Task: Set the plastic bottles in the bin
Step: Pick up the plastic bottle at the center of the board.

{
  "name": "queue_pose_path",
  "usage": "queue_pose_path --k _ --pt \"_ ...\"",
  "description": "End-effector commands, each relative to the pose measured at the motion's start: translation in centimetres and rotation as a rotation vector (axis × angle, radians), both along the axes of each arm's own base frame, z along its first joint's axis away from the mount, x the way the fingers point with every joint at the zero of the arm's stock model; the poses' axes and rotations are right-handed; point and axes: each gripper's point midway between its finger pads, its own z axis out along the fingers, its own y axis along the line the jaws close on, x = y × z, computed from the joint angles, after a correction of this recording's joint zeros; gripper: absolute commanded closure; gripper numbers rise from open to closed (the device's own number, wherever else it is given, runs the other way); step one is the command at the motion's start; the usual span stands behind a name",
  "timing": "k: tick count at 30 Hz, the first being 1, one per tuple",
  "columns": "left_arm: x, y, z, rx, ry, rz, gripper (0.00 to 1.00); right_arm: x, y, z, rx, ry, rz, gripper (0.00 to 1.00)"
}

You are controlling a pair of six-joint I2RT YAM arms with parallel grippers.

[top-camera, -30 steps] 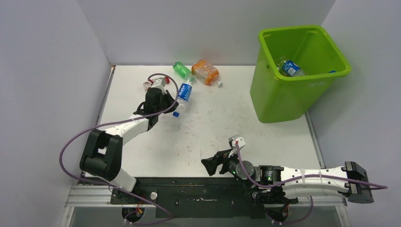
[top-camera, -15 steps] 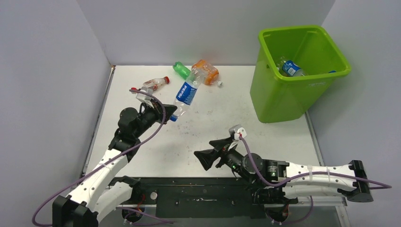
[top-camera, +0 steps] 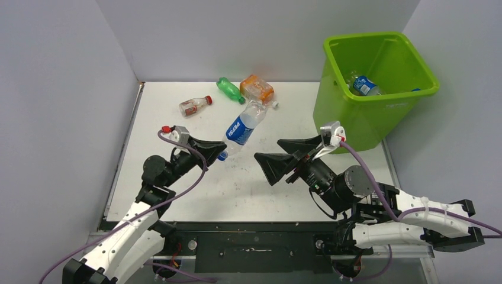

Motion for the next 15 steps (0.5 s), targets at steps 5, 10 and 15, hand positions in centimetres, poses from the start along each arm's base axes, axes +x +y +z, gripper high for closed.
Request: queue_pose_path --k 5,10,15 --pt "-1.9 -0.3 4.3 -0.089 -0.138 -0.050 1.00 2.2 -0.8 -1.9 -0.130 -0.005 -0.156 0.10" --pt "-2.4 -0.5 4.4 -0.096 -0.144 -0.060 1.00 4.1 -0.6 -1.7 -0.074 -0.026 -0.223 0.10" --pt "-2.8 -0.6 4.7 -0.105 -0.153 -0.077 1.00 7.8 0.2 -0.9 -0.033 -0.017 -0.231 0.10"
